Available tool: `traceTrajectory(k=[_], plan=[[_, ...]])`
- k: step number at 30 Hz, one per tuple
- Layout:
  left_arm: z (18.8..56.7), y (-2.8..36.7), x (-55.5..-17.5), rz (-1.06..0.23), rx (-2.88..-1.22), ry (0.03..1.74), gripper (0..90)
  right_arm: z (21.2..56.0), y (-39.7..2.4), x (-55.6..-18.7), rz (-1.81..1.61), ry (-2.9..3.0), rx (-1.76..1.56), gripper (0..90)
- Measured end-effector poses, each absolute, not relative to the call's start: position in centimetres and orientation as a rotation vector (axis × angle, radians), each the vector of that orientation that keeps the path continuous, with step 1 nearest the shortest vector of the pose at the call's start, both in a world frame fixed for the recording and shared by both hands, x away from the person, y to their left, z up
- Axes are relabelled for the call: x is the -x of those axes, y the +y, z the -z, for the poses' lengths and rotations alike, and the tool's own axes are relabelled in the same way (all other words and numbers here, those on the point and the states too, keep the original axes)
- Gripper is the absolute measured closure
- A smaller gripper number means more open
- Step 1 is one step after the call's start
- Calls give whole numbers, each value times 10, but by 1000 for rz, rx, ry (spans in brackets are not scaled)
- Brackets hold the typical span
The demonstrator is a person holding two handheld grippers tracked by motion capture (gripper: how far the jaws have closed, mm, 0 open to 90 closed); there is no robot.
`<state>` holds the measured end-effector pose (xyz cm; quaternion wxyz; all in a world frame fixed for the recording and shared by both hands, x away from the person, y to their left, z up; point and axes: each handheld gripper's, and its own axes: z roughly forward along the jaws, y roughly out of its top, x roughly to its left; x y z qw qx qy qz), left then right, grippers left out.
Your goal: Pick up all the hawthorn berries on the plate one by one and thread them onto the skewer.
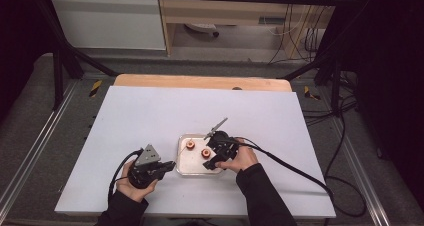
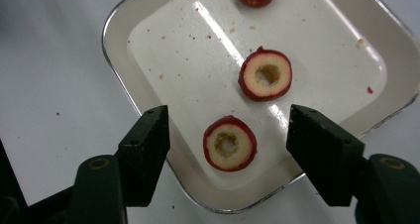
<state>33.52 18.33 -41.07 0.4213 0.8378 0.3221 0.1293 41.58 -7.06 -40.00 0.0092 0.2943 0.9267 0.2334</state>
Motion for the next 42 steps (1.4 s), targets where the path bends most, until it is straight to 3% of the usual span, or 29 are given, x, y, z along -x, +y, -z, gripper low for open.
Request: traceTrajectory(k=[14, 31, 42], plan=[[413, 182, -336, -323, -2106, 808, 884, 411, -67, -419, -613, 2942, -956, 542], [412, 182, -335, -328, -2100, 804, 884, 415, -66, -419, -589, 2944, -987, 604], [408, 184, -332, -349, -2067, 803, 884, 380, -83, -413, -883, 2800, -1164, 607]])
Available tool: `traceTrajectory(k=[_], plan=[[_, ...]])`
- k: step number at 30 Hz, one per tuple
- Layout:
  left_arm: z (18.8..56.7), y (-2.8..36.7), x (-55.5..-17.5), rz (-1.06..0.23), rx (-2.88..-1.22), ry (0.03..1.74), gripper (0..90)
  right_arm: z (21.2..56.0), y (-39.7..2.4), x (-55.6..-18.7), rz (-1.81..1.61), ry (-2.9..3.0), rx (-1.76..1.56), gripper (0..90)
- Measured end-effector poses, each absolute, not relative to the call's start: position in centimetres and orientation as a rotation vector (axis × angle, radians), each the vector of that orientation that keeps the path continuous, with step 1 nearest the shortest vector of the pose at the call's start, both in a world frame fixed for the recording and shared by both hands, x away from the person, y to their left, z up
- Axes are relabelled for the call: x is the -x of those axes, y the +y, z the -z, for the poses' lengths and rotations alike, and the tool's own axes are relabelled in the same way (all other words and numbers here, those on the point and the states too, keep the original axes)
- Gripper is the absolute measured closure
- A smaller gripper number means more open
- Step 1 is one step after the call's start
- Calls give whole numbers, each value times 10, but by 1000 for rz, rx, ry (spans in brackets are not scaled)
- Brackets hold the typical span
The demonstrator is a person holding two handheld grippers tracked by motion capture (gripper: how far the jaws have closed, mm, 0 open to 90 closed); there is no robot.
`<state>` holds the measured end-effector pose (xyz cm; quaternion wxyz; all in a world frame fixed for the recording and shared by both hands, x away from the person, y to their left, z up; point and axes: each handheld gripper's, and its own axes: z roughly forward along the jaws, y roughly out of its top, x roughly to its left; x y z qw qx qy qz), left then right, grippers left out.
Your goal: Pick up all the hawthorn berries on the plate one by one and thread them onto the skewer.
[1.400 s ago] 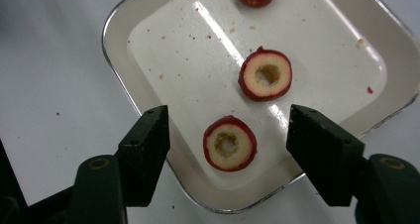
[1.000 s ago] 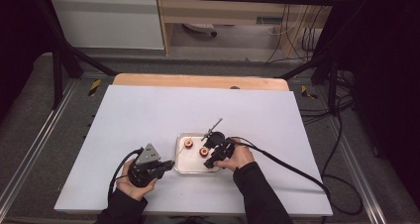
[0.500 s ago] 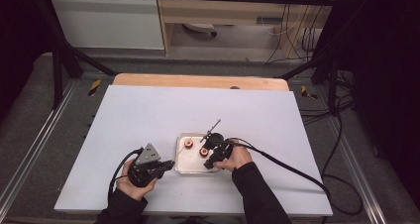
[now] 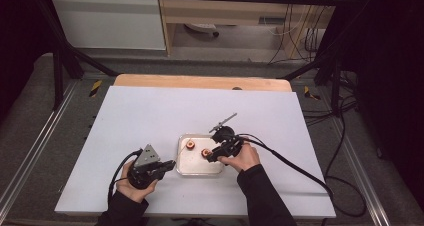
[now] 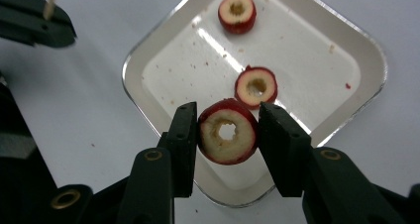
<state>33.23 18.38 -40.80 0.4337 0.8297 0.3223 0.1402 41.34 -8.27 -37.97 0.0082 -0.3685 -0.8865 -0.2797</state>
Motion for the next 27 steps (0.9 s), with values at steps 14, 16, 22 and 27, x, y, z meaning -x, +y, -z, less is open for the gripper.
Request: traceTrajectory(k=[14, 16, 22, 27], plan=[[408, 184, -330, -357, -2012, 841, 884, 370, -115, -404, 1494, -2392, 1359, 607], [408, 184, -330, -356, -2010, 842, 884, 371, -118, -402, 1574, -2326, 1384, 607], [407, 183, -328, -362, -1996, 853, 884, 378, -116, -399, 1779, -2138, 1416, 608], [405, 183, -326, -367, -1980, 863, 884, 383, -111, -397, 1911, -2012, 1443, 608]])
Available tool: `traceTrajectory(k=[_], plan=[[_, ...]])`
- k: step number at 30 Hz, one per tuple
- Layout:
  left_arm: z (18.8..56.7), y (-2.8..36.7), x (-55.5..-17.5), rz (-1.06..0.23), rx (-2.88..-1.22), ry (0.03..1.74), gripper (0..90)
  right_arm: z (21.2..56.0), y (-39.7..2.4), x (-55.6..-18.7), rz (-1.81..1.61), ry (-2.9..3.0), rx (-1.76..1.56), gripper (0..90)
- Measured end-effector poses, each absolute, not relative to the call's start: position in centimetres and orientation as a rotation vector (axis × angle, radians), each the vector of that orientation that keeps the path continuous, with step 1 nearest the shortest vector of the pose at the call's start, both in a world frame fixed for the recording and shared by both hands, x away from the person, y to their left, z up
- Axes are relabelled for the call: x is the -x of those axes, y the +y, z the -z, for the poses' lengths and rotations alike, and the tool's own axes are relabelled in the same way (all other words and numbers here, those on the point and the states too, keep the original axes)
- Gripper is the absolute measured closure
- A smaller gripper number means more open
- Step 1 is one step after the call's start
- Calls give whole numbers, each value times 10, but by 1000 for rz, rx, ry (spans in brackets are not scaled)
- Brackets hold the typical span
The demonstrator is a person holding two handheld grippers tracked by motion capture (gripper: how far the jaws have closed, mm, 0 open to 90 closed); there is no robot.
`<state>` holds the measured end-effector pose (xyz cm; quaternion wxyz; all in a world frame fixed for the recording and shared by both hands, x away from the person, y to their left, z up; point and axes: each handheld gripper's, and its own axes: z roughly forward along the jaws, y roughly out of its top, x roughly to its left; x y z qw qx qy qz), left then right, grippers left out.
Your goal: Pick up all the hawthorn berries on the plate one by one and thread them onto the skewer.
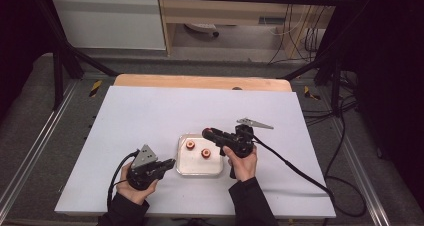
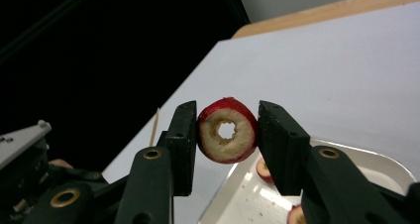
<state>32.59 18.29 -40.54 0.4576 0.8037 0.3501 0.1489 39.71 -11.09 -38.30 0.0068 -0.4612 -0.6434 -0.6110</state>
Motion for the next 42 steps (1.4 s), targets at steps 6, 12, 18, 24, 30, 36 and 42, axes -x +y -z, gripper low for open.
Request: traceTrajectory(k=[6, 12, 18, 24, 30, 36, 42], plan=[[406, 180, -324, -373, -1972, 879, 884, 387, -105, -395, 2052, -1918, 1446, 609], [406, 176, -323, -369, -1965, 888, 884, 389, -100, -392, 2199, -1822, 1444, 609], [406, 170, -323, -350, -1955, 900, 883, 393, -95, -388, 2317, -1707, 1442, 609], [404, 166, -323, -338, -1937, 897, 883, 398, -91, -386, 2362, -1609, 1425, 609], [403, 160, -322, -336, -1930, 894, 883, 401, -88, -384, 2389, -1579, 1395, 610], [403, 158, -322, -329, -1925, 894, 883, 404, -86, -382, 2404, -1543, 1396, 610], [403, 159, -322, -324, -1917, 898, 884, 406, -85, -382, 2409, -1536, 1381, 610]])
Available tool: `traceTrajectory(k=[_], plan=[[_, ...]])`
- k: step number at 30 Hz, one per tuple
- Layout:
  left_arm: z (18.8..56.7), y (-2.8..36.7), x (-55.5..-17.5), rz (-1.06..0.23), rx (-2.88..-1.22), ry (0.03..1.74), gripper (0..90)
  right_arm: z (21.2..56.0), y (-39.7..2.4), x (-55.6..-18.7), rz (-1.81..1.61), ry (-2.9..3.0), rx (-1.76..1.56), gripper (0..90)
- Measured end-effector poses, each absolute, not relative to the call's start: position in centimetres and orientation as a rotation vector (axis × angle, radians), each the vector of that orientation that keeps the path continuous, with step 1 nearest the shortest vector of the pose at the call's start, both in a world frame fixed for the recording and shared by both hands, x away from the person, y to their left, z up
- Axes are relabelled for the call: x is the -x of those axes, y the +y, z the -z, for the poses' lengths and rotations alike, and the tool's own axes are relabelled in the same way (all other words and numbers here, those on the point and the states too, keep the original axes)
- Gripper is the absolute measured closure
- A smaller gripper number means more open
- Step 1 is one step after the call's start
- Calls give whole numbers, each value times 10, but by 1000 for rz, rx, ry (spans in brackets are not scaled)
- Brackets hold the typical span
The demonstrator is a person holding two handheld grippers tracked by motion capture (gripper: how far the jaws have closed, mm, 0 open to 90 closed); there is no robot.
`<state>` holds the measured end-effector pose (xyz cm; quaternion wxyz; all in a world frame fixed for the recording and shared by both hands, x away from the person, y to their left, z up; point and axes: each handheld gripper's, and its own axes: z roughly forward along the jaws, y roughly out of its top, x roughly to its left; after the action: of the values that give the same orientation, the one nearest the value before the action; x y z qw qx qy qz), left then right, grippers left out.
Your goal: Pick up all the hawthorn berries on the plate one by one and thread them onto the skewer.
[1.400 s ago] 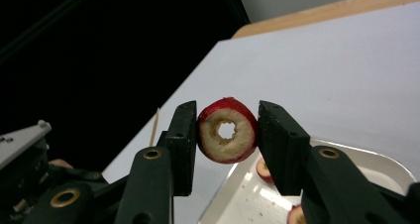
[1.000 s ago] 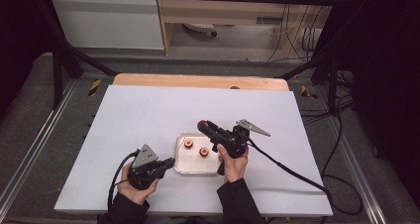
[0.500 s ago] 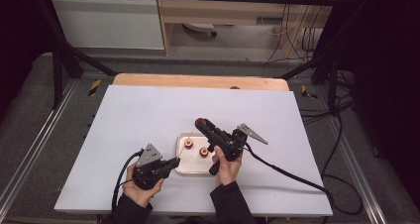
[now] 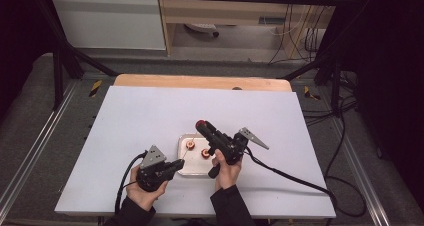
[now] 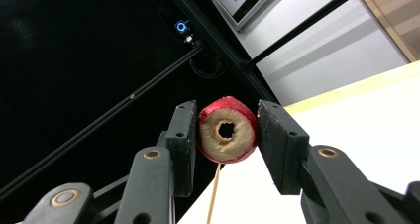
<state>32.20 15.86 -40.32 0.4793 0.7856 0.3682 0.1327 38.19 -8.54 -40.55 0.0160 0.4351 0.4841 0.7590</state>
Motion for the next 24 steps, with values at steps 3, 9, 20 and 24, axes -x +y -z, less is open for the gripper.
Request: traceTrajectory(k=[3, 9, 20, 24], plan=[[403, 159, -322, -319, -1915, 901, 884, 406, -85, -381, -2373, 1497, -1353, 610], [403, 159, -323, -310, -1914, 904, 884, 407, -84, -381, -2381, 1493, -1349, 610], [404, 158, -322, -312, -1911, 905, 884, 408, -84, -382, -2361, 1503, -1338, 611], [404, 159, -323, -311, -1914, 903, 884, 408, -84, -382, -2356, 1504, -1340, 611]])
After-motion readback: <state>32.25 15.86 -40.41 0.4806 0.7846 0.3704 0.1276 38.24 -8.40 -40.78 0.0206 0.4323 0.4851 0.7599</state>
